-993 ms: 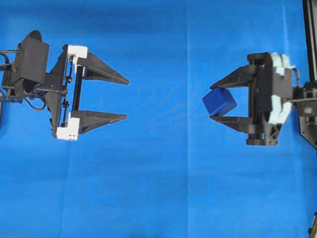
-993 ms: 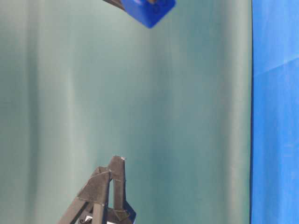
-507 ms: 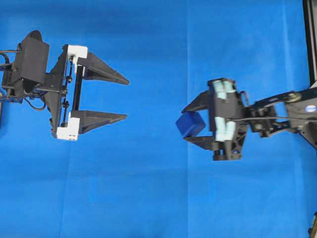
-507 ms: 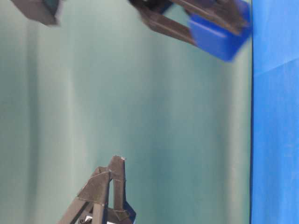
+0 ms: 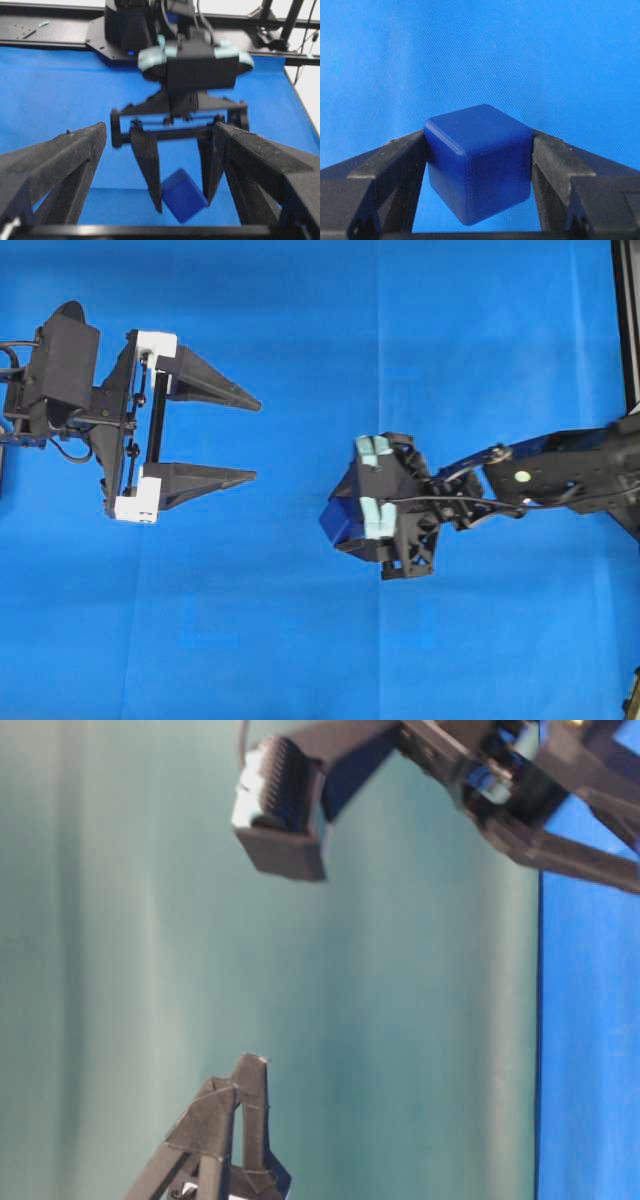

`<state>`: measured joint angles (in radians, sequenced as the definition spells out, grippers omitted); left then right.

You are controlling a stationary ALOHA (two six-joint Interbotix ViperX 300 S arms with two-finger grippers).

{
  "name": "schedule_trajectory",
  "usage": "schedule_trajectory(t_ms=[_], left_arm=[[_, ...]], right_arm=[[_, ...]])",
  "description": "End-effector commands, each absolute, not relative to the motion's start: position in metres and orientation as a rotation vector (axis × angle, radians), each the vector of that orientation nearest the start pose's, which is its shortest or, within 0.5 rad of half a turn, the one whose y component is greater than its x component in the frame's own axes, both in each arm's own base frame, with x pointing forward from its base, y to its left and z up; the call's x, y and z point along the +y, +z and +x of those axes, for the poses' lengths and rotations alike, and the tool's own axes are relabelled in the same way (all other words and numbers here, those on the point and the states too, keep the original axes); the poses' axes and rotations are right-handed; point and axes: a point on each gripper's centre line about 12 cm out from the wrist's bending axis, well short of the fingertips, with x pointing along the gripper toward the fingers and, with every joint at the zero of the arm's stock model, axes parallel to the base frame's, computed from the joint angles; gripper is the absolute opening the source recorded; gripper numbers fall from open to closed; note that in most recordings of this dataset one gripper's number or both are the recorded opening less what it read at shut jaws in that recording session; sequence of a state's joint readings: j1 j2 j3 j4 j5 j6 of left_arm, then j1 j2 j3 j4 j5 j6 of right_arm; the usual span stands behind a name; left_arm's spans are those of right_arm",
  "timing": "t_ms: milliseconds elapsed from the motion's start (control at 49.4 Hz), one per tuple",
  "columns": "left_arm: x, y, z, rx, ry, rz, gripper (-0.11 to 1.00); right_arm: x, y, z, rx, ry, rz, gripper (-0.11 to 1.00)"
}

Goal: Handover the blue block to the right arm after grasping it with the left arm, then place it in the designated position.
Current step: 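Swing the right gripper with the cube down toward the table center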

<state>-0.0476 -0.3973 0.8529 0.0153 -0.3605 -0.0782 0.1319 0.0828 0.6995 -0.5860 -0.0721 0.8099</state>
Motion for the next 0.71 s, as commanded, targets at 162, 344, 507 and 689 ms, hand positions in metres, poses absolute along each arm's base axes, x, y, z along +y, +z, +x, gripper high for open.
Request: schedule_trajectory(t_ms=[162, 344, 507, 689], left_arm=[[-0.016, 0.300, 0.327, 0.048, -0.051, -0.062, 0.93], [-0.016, 0.299, 0.327, 0.051, -0.050, -0.061, 0.93], [-0.016, 0.300, 0.327, 0.048, -0.050, -0.060, 0.93], [-0.016, 0.299, 0.327, 0.049, -0.050, -0.060, 0.93]], right_arm=[[0.052, 0.121, 0.405, 0.720, 0.086, 0.202, 0.52], [0.051, 0.112, 0.408, 0.735, 0.081, 0.204, 0.52], [0.052, 0.112, 0.409, 0.733, 0.086, 0.206, 0.52], [0.052, 0.110, 0.407, 0.736, 0.086, 0.208, 0.52]])
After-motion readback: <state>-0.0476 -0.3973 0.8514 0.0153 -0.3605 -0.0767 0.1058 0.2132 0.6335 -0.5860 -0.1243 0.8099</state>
